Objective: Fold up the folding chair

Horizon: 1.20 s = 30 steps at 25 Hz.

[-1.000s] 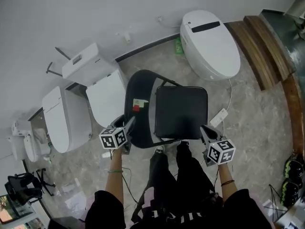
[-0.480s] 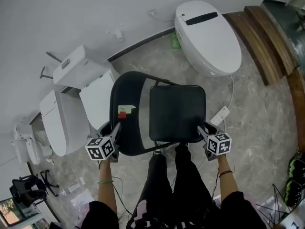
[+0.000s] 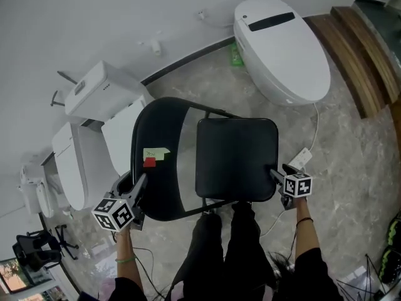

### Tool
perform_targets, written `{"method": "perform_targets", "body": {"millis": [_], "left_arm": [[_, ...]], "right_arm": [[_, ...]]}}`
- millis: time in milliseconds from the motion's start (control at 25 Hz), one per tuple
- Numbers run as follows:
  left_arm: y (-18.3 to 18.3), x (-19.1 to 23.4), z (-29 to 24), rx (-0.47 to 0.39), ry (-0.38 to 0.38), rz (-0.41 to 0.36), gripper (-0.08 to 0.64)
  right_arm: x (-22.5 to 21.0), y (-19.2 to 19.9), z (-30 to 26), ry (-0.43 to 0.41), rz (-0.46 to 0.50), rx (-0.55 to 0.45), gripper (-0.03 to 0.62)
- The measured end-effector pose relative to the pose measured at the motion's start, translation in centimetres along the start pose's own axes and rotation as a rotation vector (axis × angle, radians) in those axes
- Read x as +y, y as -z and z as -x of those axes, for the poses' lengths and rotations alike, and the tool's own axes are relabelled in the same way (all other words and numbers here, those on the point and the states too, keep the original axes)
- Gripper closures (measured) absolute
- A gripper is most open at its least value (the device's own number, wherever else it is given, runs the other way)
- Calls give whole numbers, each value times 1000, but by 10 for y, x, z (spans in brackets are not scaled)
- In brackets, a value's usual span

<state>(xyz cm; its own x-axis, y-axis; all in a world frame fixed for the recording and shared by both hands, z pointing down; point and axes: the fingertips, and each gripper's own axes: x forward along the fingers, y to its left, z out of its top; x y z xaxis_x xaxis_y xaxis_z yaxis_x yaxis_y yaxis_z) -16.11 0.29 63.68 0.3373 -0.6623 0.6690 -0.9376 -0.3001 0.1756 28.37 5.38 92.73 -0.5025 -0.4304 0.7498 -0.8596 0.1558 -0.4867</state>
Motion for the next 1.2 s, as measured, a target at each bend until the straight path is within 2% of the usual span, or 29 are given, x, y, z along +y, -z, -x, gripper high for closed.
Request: {"method": "perform_targets", "body": {"millis": [120,320,480,600,760,960,1120,1200], "left_arm": [[2,1,-1,-5,-18,-33,382],[4,0,-7,0,-36,-61,382],[5,0,-6,3,-47,-72,382],[6,1,-7,3,-43,-65,382],[7,2,-7,4,-29,-65,382],[0,-5,-7,20,-14,-69,382],[0,-8,-6,30,13,-78,382],[-1,-8,-9,23,24,-80,382]], "right_arm": [[-20,13,-27,-21,4,44,327],[-40,34,-59,-120,-131,88,318],[-42,47,-78,-154,-91,151,304],[-46,50,-83,-189,-116,147,276],[-37,54,-88,-329,-269,119,265],[-35,48,-93,-406,-293,77,265],[-25,52,-95,-509,-338,128,266],[-26,47,-97,-515,-327,124,265]]}}
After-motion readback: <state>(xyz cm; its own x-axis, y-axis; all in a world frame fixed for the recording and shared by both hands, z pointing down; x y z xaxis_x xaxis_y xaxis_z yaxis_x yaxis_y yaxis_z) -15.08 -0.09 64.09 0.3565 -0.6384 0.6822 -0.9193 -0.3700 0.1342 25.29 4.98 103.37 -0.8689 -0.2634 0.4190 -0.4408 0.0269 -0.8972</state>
